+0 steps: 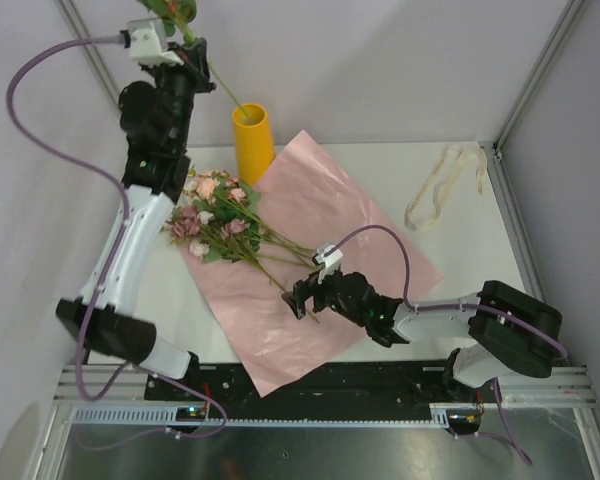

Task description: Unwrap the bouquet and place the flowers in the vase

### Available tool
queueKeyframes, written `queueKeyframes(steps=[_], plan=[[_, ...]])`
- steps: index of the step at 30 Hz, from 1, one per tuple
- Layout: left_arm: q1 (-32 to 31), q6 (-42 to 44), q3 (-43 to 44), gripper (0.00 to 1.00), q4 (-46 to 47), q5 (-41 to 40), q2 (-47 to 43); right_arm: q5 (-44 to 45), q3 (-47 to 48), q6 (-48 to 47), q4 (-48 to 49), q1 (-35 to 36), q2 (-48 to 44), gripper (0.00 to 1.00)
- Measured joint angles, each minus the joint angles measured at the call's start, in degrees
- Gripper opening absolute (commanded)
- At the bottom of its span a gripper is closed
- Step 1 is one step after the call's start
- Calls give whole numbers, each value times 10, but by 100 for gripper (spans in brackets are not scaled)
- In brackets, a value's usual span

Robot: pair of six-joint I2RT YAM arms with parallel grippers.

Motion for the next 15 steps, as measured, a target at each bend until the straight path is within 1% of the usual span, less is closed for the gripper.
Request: queueKeyframes(steps=[5, 9, 12, 13, 15], plan=[[11, 42, 94, 0, 9, -7, 123, 2, -6, -9, 46, 9, 0, 99], [22, 45, 137, 0, 24, -5, 204, 12, -29, -19, 63, 14, -10, 99], [26, 41, 154, 1, 36, 4, 253, 32, -48, -26, 71, 17, -25, 99], [28, 41, 157, 4, 38, 5, 267, 40, -54, -28, 74, 17, -32, 99], [29, 37, 157, 17, 38, 5, 287, 52, -61, -31, 80, 17, -43, 99]])
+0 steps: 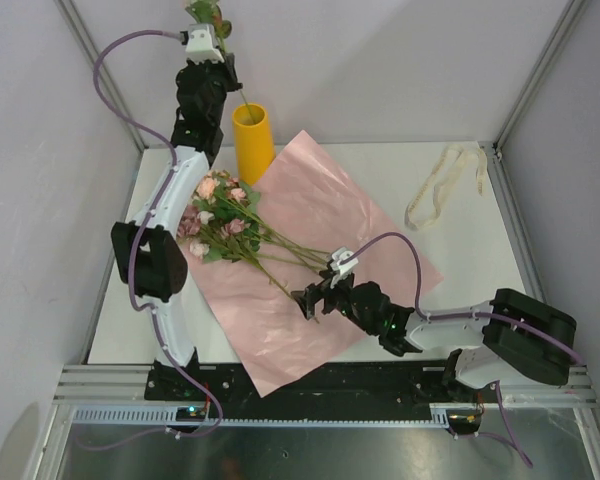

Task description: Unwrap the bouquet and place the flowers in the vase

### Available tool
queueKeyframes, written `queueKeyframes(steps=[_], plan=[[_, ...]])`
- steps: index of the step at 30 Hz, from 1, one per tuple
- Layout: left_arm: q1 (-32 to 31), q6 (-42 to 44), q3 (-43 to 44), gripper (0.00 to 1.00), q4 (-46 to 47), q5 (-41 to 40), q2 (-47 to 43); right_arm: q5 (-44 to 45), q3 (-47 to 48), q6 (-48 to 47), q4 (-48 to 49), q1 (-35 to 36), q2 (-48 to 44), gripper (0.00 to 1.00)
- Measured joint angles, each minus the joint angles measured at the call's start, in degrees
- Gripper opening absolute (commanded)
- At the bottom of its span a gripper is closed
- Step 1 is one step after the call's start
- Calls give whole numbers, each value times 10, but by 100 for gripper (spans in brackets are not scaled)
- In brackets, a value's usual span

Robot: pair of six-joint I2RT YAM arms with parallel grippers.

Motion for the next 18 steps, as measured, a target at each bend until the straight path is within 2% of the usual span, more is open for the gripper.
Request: queueKeyframes(steps=[5, 8, 14, 18], plan=[[0, -8, -38, 48, 9, 0, 11, 31, -11, -6, 9, 3, -13, 99], [0, -14, -92, 62, 13, 0, -3, 53, -25, -8, 9, 11, -20, 99], [0, -25, -192, 72, 1, -2, -64, 108, -41, -10, 3, 33, -50, 99], [0, -54, -252, 75, -24, -1, -151, 158, -64, -10, 5, 57, -61, 99]])
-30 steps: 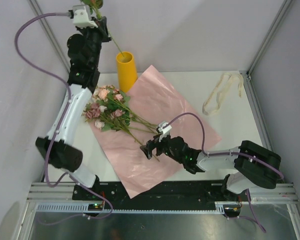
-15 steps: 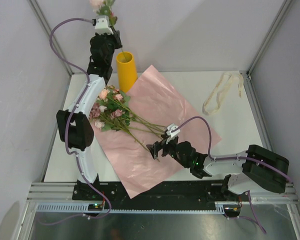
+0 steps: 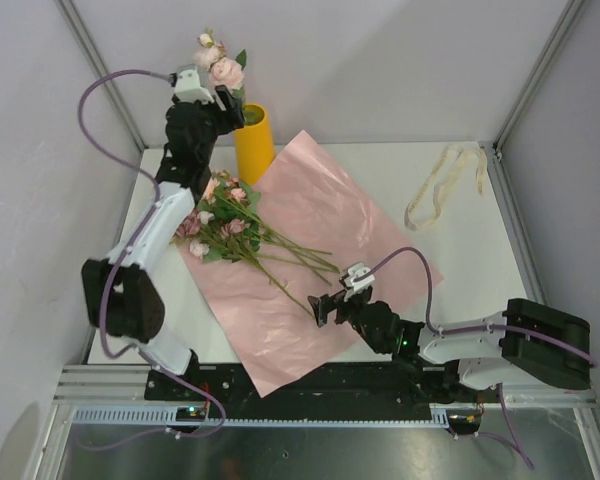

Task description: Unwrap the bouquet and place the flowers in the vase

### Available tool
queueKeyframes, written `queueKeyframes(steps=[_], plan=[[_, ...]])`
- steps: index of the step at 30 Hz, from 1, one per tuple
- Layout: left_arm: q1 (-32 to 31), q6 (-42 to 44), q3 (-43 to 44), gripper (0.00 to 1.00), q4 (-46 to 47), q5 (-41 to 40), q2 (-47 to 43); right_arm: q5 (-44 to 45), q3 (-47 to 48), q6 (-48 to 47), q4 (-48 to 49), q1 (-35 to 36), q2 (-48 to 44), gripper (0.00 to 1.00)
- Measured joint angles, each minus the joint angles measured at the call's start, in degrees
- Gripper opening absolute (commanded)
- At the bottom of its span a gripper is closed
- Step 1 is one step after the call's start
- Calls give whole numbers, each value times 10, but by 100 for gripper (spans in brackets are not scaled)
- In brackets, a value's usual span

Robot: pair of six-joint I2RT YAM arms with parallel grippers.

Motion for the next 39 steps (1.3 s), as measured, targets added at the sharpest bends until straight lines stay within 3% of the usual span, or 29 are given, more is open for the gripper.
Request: queueKeyframes(steps=[7, 14, 22, 39], plan=[[0, -124, -114, 75, -68, -5, -209, 65, -77, -4, 47, 15, -1, 99], [-4, -256, -287, 75, -125, 8, -335, 98, -90, -4, 59, 39, -3, 99], [-23, -376, -462, 73, -181, 29, -331, 132, -110, -4, 79, 45, -1, 99], [-101, -560, -546, 66, -174, -42, -291, 150, -116, -9, 89, 45, 2, 99]])
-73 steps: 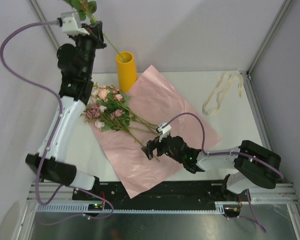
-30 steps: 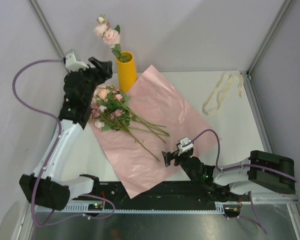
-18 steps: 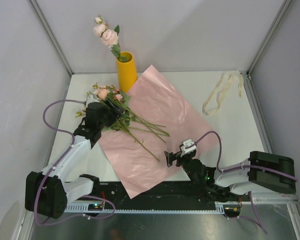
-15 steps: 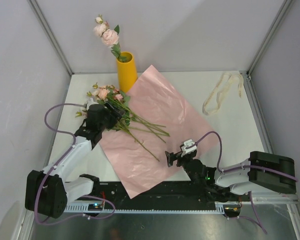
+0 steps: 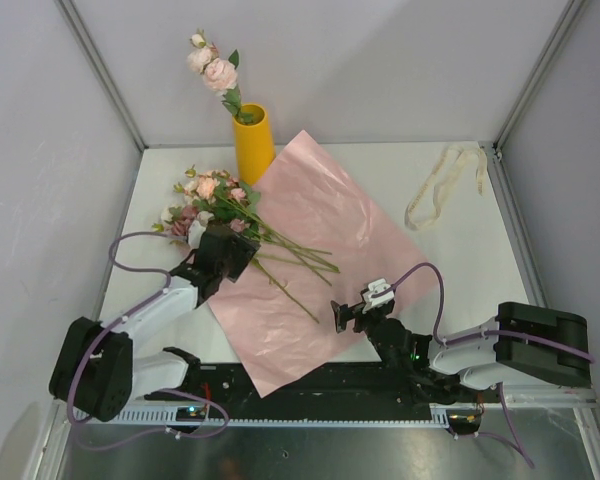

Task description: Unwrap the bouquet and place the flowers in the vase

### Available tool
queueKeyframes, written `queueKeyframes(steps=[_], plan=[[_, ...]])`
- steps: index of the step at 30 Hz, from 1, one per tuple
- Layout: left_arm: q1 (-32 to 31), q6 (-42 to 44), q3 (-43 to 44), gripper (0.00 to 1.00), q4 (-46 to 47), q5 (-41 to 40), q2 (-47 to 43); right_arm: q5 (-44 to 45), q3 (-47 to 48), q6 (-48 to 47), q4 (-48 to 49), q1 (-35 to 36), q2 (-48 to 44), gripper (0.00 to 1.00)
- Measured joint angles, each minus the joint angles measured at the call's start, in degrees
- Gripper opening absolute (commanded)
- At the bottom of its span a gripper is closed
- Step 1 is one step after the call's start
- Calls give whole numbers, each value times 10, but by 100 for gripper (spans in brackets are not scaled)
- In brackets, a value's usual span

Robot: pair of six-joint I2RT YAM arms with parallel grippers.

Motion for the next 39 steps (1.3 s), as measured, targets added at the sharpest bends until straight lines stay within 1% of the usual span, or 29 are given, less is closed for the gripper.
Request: queueKeyframes(steps=[5, 10, 17, 25, 29, 33, 35, 37, 39], plan=[[-23, -34, 0, 61, 0, -19, 36, 2, 0, -2, 1, 0, 2, 99], [-26, -62, -12, 57, 0, -37, 51, 5, 0, -2, 0, 0, 3, 99], [-32, -63, -12, 52, 0, -47, 88, 11, 2, -2, -1, 0, 10, 99], [-38, -61, 1, 51, 3, -49, 131, 17, 12, -4, -9, 0, 17, 99], [-38, -58, 12, 47, 10, -49, 144, 20, 12, -4, -13, 0, 17, 99], [-38, -56, 13, 41, 13, -49, 150, 22, 12, -5, -13, 0, 17, 99], [-38, -56, 14, 35, 13, -49, 153, 23, 12, -6, -13, 0, 17, 99], [-38, -55, 15, 28, 13, -49, 157, 25, 12, -6, -13, 0, 17, 99], [-38, -51, 16, 18, 13, -49, 157, 25, 12, -6, -13, 0, 18, 99]])
